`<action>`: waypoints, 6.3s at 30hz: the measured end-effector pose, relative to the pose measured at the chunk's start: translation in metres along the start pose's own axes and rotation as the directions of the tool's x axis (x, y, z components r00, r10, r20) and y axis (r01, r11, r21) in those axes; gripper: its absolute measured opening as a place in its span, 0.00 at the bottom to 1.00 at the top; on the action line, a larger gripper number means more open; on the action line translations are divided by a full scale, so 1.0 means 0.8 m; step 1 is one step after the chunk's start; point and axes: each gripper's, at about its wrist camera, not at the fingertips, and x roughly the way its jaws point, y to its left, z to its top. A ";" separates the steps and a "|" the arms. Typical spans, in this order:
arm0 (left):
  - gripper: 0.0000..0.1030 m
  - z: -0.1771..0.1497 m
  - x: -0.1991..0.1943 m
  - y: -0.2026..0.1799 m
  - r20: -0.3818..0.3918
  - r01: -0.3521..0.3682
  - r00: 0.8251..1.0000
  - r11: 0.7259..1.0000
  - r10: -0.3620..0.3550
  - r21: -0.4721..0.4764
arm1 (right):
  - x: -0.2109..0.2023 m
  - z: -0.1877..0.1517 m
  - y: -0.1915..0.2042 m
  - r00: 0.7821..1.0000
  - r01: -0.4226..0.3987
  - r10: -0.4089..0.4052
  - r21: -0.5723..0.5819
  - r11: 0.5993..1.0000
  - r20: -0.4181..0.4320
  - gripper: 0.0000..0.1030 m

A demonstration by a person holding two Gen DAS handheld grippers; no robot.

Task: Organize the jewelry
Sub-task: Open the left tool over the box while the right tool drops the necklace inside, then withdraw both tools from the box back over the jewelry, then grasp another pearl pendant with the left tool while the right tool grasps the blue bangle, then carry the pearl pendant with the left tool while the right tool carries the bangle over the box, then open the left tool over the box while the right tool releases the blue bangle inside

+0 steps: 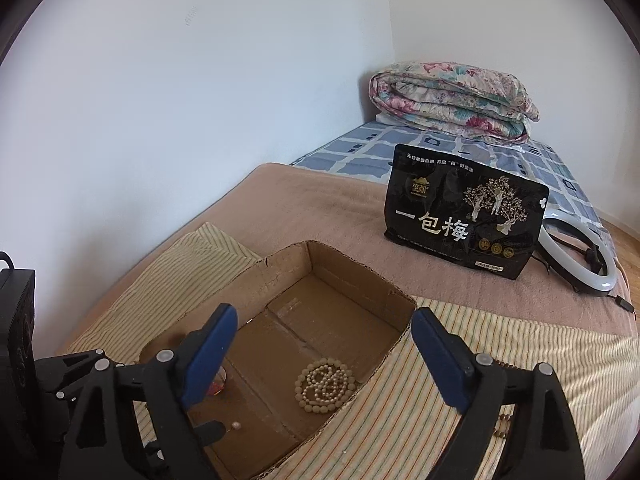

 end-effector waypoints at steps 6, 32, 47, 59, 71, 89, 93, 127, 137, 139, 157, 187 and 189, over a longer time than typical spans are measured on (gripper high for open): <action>0.61 0.002 0.001 -0.001 0.000 -0.003 1.000 1.000 0.003 -0.012 | -0.004 0.000 -0.012 1.000 0.022 -0.022 0.040 0.999 0.000 1.00; 0.61 0.021 0.017 -0.106 0.012 0.096 0.995 0.993 -0.097 0.073 | -0.109 -0.051 -0.184 0.979 0.202 -0.202 0.204 0.958 -0.023 1.00; 0.58 0.008 0.068 -0.201 -0.066 0.185 0.982 0.967 -0.176 0.177 | -0.092 -0.133 -0.288 0.959 0.253 -0.196 0.301 0.919 -0.207 1.00; 0.24 -0.014 0.113 -0.257 -0.173 0.275 0.956 0.933 -0.238 0.231 | -0.037 -0.173 -0.308 0.946 0.176 -0.069 0.325 0.929 -0.317 0.92; 0.15 -0.020 0.139 -0.270 -0.226 0.304 0.940 0.929 -0.257 0.211 | 0.001 -0.174 -0.300 0.933 0.143 -0.033 0.285 0.948 -0.357 0.89; 0.15 -0.021 0.150 -0.268 -0.233 0.285 0.944 0.935 -0.235 0.212 | 0.017 -0.177 -0.287 0.919 0.176 -0.110 0.143 0.974 -0.380 0.86; 0.15 -0.021 0.150 -0.268 -0.230 0.280 0.945 0.936 -0.231 0.213 | 0.015 -0.177 -0.292 0.913 0.199 -0.135 0.133 0.971 -0.384 0.78; 0.06 -0.013 0.139 -0.270 -0.124 0.208 0.976 0.932 -0.178 0.298 | -0.028 -0.178 -0.301 0.926 0.238 -0.168 0.176 0.955 -0.339 0.72; 0.06 0.010 0.080 -0.240 -0.030 0.205 0.978 0.941 -0.204 0.271 | -0.075 -0.148 -0.268 0.947 0.229 -0.177 0.173 0.958 -0.269 0.72; 0.06 0.014 0.067 -0.229 -0.011 0.198 0.979 0.945 -0.203 0.260 | -0.082 -0.139 -0.257 0.953 0.218 -0.171 0.173 0.960 -0.252 0.72; 0.06 0.067 -0.005 -0.074 0.121 0.052 0.990 0.990 -0.068 0.130 | -0.085 -0.047 -0.133 0.991 0.092 -0.077 0.140 0.986 -0.107 0.72; 0.17 0.057 0.018 0.012 -0.009 0.078 0.997 0.997 -0.078 -0.003 | 0.055 0.009 -0.045 0.994 -0.014 0.031 0.158 0.987 -0.104 0.93; 0.49 0.055 0.018 0.011 -0.008 0.061 0.998 0.998 -0.061 -0.001 | 0.053 0.010 -0.050 0.994 -0.006 0.024 0.170 0.985 -0.102 0.93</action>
